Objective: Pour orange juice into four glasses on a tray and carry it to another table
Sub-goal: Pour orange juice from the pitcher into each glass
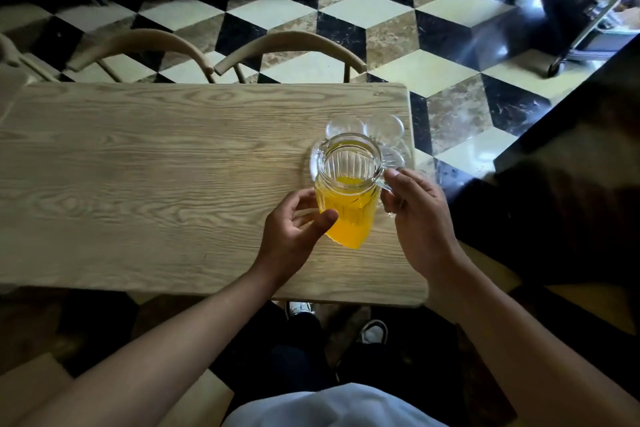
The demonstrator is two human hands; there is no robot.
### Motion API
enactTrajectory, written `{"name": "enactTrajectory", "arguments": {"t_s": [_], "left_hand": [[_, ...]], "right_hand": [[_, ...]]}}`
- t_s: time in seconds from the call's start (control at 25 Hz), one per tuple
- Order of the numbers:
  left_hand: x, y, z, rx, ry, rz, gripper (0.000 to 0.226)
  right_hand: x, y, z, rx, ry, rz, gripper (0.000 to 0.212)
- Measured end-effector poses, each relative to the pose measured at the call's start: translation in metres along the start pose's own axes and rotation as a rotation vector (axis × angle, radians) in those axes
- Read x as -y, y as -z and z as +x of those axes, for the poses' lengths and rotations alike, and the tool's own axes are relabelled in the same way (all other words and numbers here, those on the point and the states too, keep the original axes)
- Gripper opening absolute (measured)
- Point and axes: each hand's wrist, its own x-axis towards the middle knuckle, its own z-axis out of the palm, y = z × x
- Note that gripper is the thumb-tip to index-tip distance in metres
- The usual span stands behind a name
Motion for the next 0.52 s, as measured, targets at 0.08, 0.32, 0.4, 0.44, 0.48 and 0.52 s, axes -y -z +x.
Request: {"name": "enactTrajectory", "arguments": {"t_s": [0.08,0.32,0.4,0.44,0.48,0.52], "left_hand": [[-0.003,-0.022,-0.001,0.019,0.018,-0.021,0.088],[-0.004,-0.078,0.023,0.167,0.018,-0.039,0.074],[0.002,-0.093,0.031,0.256,-0.001,-0.014,0.066],[0.005,-0.102,0.036,0.293,-0.005,-0.01,0.065],[0.008,-0.111,0.04,0.33,-0.003,-0.01,0.067],[0.01,-0.12,0.044,0.362,0.021,-0.012,0.071]], "right_hand": [[0.01,0.017,-0.002,-0.013,0.004,-0.017,0.027],[0.034,0.066,0.006,-0.121,0.058,-0.119,0.053],[0.041,0.082,0.009,-0.155,0.069,-0.168,0.052],[0.044,0.09,0.012,-0.186,0.074,-0.197,0.048],[0.046,0.098,0.015,-0.219,0.073,-0.223,0.041],[0.048,0.104,0.017,-0.242,0.065,-0.25,0.033]]}}
